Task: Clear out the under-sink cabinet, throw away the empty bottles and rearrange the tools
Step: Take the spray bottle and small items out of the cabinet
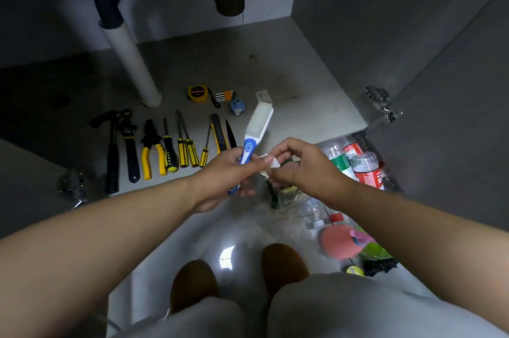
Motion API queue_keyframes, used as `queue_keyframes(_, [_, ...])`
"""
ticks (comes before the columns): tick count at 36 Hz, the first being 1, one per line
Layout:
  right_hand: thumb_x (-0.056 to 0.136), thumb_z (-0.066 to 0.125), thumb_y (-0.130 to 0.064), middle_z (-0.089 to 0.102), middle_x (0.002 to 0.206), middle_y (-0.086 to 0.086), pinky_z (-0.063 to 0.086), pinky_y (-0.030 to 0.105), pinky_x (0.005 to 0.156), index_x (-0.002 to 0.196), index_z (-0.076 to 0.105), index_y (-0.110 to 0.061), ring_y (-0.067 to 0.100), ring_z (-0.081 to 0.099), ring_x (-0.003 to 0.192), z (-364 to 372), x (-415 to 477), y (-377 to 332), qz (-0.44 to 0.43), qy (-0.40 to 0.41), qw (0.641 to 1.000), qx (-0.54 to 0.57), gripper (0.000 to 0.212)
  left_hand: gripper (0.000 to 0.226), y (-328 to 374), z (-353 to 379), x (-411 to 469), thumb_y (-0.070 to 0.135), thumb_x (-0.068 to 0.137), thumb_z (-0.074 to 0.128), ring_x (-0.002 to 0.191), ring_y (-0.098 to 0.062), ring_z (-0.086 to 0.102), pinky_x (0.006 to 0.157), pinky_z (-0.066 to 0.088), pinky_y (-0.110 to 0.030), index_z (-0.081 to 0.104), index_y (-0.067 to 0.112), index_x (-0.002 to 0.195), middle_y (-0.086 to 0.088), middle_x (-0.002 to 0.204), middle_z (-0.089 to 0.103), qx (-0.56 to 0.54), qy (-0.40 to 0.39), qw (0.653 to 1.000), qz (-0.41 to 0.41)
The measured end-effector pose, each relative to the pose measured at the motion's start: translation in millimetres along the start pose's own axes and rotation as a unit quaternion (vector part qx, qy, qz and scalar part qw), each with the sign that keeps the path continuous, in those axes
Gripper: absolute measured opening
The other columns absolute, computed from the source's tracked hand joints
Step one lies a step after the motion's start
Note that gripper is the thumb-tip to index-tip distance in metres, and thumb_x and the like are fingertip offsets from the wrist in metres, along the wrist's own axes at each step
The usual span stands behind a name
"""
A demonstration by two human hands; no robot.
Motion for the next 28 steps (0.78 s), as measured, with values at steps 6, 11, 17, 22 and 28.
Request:
queue_keyframes(6, [0.088,0.068,0.005,0.06,0.105,0.022,0.062,0.037,0.082,0.117,0.054,0.001,0.027,0.072,0.087,9.1,-4.9,2.8,0.038,-0.024,0.983,0.18,0.032,0.033,12.4,9.4,-2.3,0.035,0.09,0.076,0.1,-0.015,0.073,0.082,0.058,-0.025,0.074,0.015,0.116,-0.006,0.11,0.076,-0.03,-0.088,0.995,-0.031])
queue_keyframes(11, [0.096,0.056,-0.023,0.069,0.11,0.01,0.048,0.051,0.105,0.113,0.065,-0.017,0.027,0.068,0.105,12.3,-5.3,13.2,0.11,-0.067,0.943,0.306,0.02,0.019,30.7,13.7,1.0,0.023,0.086,0.08,0.099,-0.016,0.075,0.077,0.059,-0.024,0.079,0.016,0.103,-0.009,0.107,0.077,-0.012,-0.052,0.999,-0.006])
queue_keyframes(17, [0.094,0.065,-0.036,0.063,0.094,0.001,0.052,0.031,0.083,0.111,0.069,-0.012,0.012,0.064,0.088,-8.7,-4.4,14.1,0.108,0.009,0.954,0.28,0.029,0.018,44.0,33.2,-1.7,0.015,0.086,0.08,0.1,-0.019,0.075,0.079,0.062,-0.028,0.078,0.013,0.104,-0.009,0.102,0.078,0.071,-0.061,0.995,0.018])
queue_keyframes(22, [0.097,0.062,-0.021,0.069,0.092,-0.003,0.047,0.025,0.08,0.09,0.066,-0.018,0.01,0.064,0.096,-38.9,-11.2,-6.2,0.045,0.071,0.963,0.255,0.008,0.009,50.1,48.2,-3.0,0.014,0.08,0.085,0.094,-0.018,0.076,0.079,0.063,-0.031,0.079,0.017,0.086,-0.004,0.09,0.078,0.084,-0.061,0.994,0.021])
queue_keyframes(28, [0.102,0.052,-0.015,0.073,0.086,0.001,0.052,0.024,0.068,0.086,0.06,-0.02,0.012,0.068,0.077,-114.4,-51.8,-29.4,-0.031,0.173,0.94,0.293,0.018,0.033,55.5,74.7,-1.9,0.02,0.078,0.087,0.068,-0.005,0.07,0.08,0.063,-0.035,0.074,0.005,0.104,0.003,0.074,0.074,0.16,-0.051,0.986,0.015])
Point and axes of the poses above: each hand's wrist, its own x-axis towards the middle knuckle, its own z-axis out of the palm, y = z × x, the point moved 9 cm from there along x, towards the middle knuckle
